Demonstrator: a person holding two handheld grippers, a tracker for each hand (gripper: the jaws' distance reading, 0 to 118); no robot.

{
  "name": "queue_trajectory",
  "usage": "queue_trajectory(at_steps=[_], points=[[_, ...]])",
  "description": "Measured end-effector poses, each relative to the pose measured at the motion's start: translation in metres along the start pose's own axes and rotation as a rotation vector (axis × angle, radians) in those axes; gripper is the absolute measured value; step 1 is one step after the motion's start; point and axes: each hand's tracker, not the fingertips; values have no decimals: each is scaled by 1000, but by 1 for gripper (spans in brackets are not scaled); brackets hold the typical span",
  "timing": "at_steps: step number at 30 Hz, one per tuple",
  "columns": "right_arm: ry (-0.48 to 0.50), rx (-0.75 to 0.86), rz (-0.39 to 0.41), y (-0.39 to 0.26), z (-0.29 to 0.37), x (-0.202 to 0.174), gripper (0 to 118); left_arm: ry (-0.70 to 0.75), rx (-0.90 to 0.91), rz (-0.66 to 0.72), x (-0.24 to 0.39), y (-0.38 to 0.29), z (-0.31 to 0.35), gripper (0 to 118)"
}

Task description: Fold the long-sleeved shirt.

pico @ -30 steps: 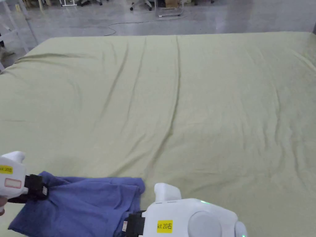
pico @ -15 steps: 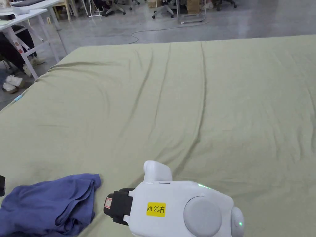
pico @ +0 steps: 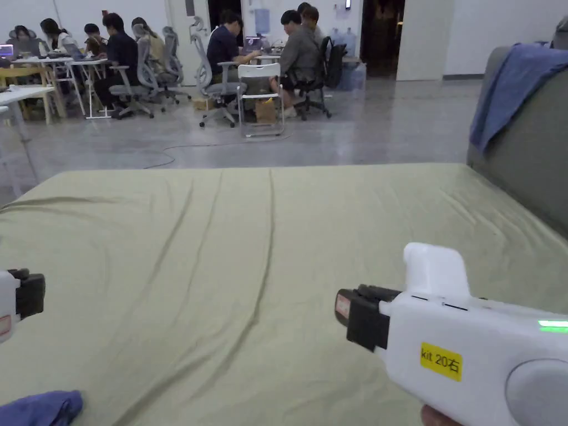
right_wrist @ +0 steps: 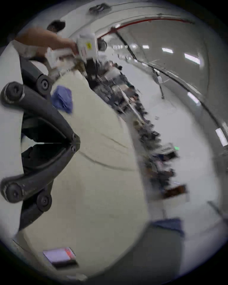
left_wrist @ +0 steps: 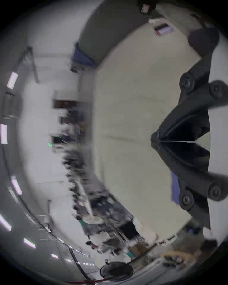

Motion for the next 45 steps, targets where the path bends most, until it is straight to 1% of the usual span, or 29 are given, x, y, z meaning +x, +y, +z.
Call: queue_trajectory(at_steps=[1, 3, 5, 7, 9, 11, 12, 16, 19, 22, 23, 24, 25, 26, 27, 28, 29, 31, 32, 33, 34, 35, 36, 37, 39, 40, 43, 45], points=[[-38, 56, 28, 4, 16, 5, 0, -31, 54, 37, 18, 0, 16, 0], [-101, 169, 85, 9, 50, 12, 0, -19, 158, 27, 65, -9, 53, 0], [-132, 232, 112, 8, 74, 14, 0, -9, 217, 45, 96, -20, 79, 0], [-158, 259, 147, 4, 94, 13, 0, -42, 216, 60, 117, -29, 100, 0], [-157, 270, 206, -6, 108, 10, 0, -50, 225, 58, 135, -38, 122, 0], [-219, 247, 255, -17, 117, 2, 0, -31, 250, 33, 144, -43, 134, 0], [-234, 242, 274, -23, 119, -1, 0, -17, 257, 26, 150, -45, 142, 0], [-218, 244, 243, -29, 129, -9, 0, -18, 258, 4, 164, -47, 155, 0], [-229, 251, 266, -23, 129, -16, 0, -38, 254, -2, 170, -47, 159, 0], [-223, 256, 264, -16, 126, -19, 0, -20, 263, -5, 170, -46, 160, 0], [-217, 256, 258, -15, 125, -21, 7, -21, 263, -3, 168, -45, 160, 3], [-214, 253, 252, -14, 123, -21, 32, -25, 265, 7, 165, -44, 160, 22], [-205, 257, 241, -11, 121, -19, 72, -35, 275, 13, 162, -44, 161, 61], [-186, 271, 224, -11, 119, -17, 118, -47, 288, 18, 162, -42, 161, 118], [-181, 272, 199, -9, 114, -15, 118, -53, 282, 20, 159, -40, 159, 116], [-172, 240, 173, -11, 115, -10, 118, -53, 264, 19, 158, -44, 158, 117], [-130, 286, 170, -7, 110, -12, 118, -29, 319, 18, 158, -43, 160, 118], [-159, 248, 143, -2, 103, -16, 118, -32, 300, 10, 163, -41, 164, 118], [-191, 226, 136, -1, 100, -20, 118, -33, 323, 3, 166, -40, 163, 118], [-197, 237, 151, -6, 106, -18, 118, -27, 320, 4, 167, -41, 162, 118], [-223, 254, 158, -7, 105, -20, 118, -22, 318, 3, 159, -38, 169, 118], [-233, 268, 149, -8, 103, -21, 118, -17, 314, 4, 158, -38, 169, 118], [-228, 264, 148, -6, 101, -22, 118, -16, 313, 4, 158, -38, 169, 118], [-220, 254, 140, -8, 108, -15, 118, -18, 311, 2, 158, -38, 168, 118], [-180, 238, 106, -7, 106, -15, 118, -33, 295, -1, 157, -39, 169, 118], [-162, 242, 102, -8, 108, -13, 118, -34, 289, -1, 158, -39, 168, 118], [-148, 255, 114, -10, 110, -16, 118, -44, 278, -7, 158, -40, 170, 118], [-165, 260, 135, -12, 112, -20, 118, -52, 273, -14, 159, -39, 170, 118]])
